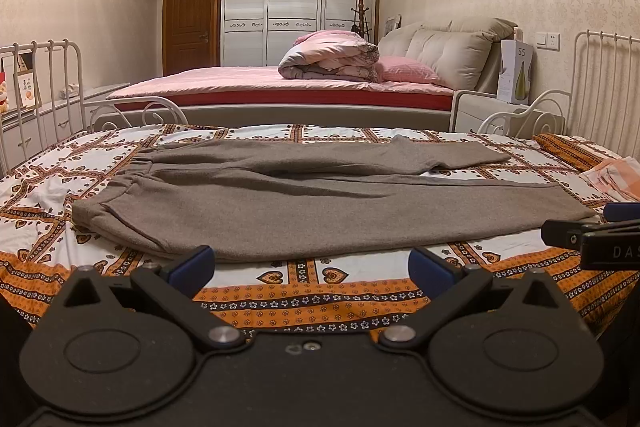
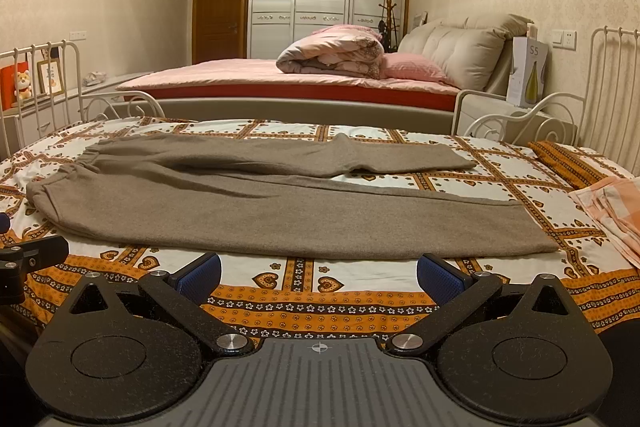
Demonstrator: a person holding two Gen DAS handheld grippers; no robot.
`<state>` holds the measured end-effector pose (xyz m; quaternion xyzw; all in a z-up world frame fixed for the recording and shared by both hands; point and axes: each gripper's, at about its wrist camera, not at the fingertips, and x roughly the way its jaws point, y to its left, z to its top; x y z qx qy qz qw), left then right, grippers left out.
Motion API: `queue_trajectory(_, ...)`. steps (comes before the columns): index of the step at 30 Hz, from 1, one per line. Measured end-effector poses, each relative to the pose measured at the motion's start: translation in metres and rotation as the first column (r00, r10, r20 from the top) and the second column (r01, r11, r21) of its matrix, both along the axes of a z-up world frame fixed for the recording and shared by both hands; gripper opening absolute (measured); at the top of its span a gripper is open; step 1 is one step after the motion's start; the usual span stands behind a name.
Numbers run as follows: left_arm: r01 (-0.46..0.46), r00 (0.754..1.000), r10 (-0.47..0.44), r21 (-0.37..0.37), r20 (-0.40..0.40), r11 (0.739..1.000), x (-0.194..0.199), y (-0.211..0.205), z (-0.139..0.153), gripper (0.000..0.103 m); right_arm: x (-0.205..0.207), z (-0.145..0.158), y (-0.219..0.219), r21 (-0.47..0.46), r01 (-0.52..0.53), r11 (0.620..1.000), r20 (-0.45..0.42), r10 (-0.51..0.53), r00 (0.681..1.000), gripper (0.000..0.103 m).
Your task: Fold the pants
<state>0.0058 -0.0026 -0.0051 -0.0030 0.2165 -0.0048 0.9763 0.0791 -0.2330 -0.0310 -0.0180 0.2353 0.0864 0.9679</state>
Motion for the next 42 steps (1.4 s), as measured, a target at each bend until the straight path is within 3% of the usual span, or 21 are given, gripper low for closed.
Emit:
queue_trajectory(14, -0.014, 1.000, 0.014, -0.006, -0.025, 1.000, 0.003, 0.003, 0.000, 0.097, 0.000, 0.000, 0.000, -0.002, -0.002, 1.000, 0.001, 0.002, 1.000, 0.103)
queue_trajectory(18, -0.031, 0.999, 0.028, -0.048, -0.046, 0.998, 0.013, 0.018, 0.012, 0.097, 0.007, 0.004, 0.004, 0.005, -0.047, 0.999, -0.018, 0.047, 0.999, 0.103)
queue_trajectory(22, -0.053, 0.998, 0.048, -0.094, -0.051, 0.994, 0.038, 0.047, 0.027, 0.097, 0.021, 0.021, 0.007, 0.026, -0.121, 0.992, 0.035, 0.120, 0.992, 0.103)
queue_trajectory(24, -0.027, 0.999, 0.023, -0.099, -0.042, 0.995, 0.054, 0.063, 0.032, 0.097, 0.038, 0.028, 0.009, 0.042, -0.158, 0.987, 0.040, 0.156, 0.987, 0.103)
queue_trajectory(32, -0.090, 0.994, 0.085, -0.084, -0.064, 0.992, 0.124, 0.123, 0.039, 0.097, 0.122, 0.049, 0.022, 0.058, -0.193, 0.979, 0.103, 0.186, 0.977, 0.103)
queue_trajectory(36, -0.131, 0.988, 0.127, -0.047, -0.085, 0.990, 0.178, 0.163, 0.043, 0.096, 0.186, 0.047, 0.041, 0.094, -0.248, 0.964, 0.014, 0.248, 0.969, 0.103)
queue_trajectory(38, -0.158, 0.982, 0.153, -0.038, -0.107, 0.987, 0.208, 0.188, 0.043, 0.091, 0.216, 0.043, 0.053, 0.090, -0.286, 0.954, -0.025, 0.289, 0.957, 0.103)
queue_trajectory(42, -0.196, 0.969, 0.186, -0.048, -0.165, 0.979, 0.270, 0.239, 0.035, 0.062, 0.282, 0.034, 0.078, 0.028, -0.323, 0.946, -0.073, 0.324, 0.943, 0.103)
